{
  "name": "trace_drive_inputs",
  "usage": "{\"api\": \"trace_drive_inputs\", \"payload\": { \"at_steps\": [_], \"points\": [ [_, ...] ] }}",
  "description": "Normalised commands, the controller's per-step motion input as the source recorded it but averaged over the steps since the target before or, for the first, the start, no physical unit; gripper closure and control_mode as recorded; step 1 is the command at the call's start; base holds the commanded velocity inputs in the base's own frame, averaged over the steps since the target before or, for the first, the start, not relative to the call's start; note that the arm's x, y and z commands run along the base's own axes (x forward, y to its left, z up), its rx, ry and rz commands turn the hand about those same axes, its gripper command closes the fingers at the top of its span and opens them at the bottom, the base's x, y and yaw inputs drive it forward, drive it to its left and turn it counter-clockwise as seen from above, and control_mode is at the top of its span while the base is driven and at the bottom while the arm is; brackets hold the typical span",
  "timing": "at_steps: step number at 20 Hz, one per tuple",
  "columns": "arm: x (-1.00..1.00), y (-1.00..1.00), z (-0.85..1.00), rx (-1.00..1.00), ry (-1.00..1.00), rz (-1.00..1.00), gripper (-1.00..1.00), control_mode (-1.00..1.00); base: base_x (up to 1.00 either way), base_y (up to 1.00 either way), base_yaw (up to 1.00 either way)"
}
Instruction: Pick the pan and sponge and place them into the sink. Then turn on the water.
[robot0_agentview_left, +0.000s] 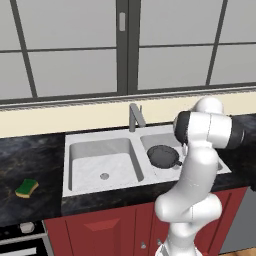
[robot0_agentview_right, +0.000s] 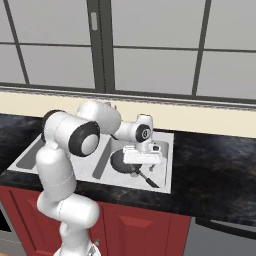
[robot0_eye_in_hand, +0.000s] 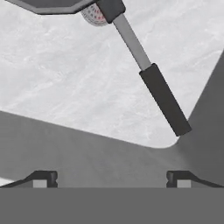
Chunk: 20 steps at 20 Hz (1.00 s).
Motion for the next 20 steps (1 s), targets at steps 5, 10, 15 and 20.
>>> {"api": "trace_drive_inputs", "payload": {
  "at_steps": [5, 10, 15, 20],
  "points": [
    [-0.18, 0.17, 0.42, 0.05, -0.11, -0.05, -1.0, -1.0, 0.0, 0.0, 0.0],
    [-0.19, 0.21, 0.43, 0.01, -0.12, -0.06, -1.0, -1.0, 0.0, 0.0, 0.0],
    [-0.22, 0.24, 0.43, 0.0, -0.13, -0.06, -1.0, -1.0, 0.0, 0.0, 0.0],
    [-0.22, 0.17, 0.47, 0.0, -0.1, -0.06, -1.0, -1.0, 0.0, 0.0, 0.0]
  ]
}}
